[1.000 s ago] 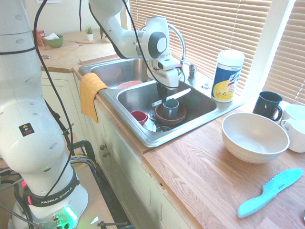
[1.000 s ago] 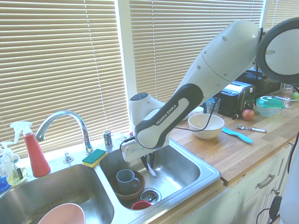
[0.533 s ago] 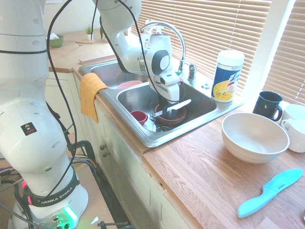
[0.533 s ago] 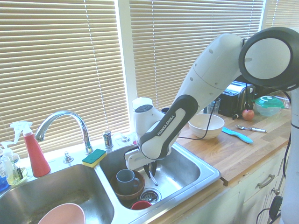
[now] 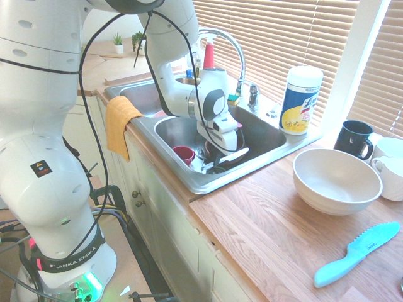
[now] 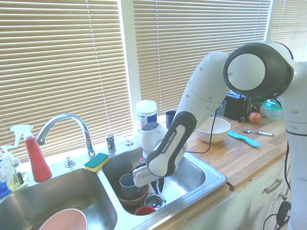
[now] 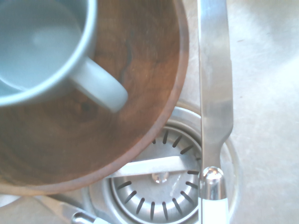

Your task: Put the knife into the sink

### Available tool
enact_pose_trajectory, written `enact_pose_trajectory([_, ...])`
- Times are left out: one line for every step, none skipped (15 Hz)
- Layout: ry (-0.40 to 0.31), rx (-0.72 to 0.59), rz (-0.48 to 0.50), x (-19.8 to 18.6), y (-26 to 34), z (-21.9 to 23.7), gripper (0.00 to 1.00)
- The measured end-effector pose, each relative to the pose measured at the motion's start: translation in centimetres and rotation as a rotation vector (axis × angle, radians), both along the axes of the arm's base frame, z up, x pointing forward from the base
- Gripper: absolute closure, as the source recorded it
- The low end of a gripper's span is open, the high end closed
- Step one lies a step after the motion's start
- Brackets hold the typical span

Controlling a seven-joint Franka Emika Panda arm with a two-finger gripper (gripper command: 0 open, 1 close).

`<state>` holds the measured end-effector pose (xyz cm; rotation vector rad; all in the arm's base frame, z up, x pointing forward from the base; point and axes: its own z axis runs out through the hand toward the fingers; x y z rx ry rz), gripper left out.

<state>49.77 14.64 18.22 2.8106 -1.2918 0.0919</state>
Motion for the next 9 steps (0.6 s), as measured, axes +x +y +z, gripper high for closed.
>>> enact_pose_trajectory([0.011, 0.007, -0.002, 0.1, -0.2, -0.9, 1.00])
enact_pose_trajectory([0.024, 0.014, -0.001, 0.1, -0.3, -1.9, 1.00])
enact_pose_trajectory([0.033, 0.020, 0.000, 0.1, -0.4, -2.8, 1.00])
enact_pose_trajectory([0.039, 0.024, -0.001, 0.1, -0.6, -3.6, 1.00])
enact_pose_trajectory([0.041, 0.027, -0.002, 0.2, -0.7, -4.0, 1.00])
enact_pose_trajectory([0.043, 0.028, -0.007, 0.3, -0.8, -4.1, 0.00])
enact_pose_trajectory([0.042, 0.029, -0.012, 0.4, -0.9, -4.2, 0.00])
enact_pose_trajectory([0.042, 0.031, -0.016, 0.5, -1.0, -4.1, 0.00])
enact_pose_trajectory([0.042, 0.032, -0.017, 0.5, -1.1, -4.1, 0.00])
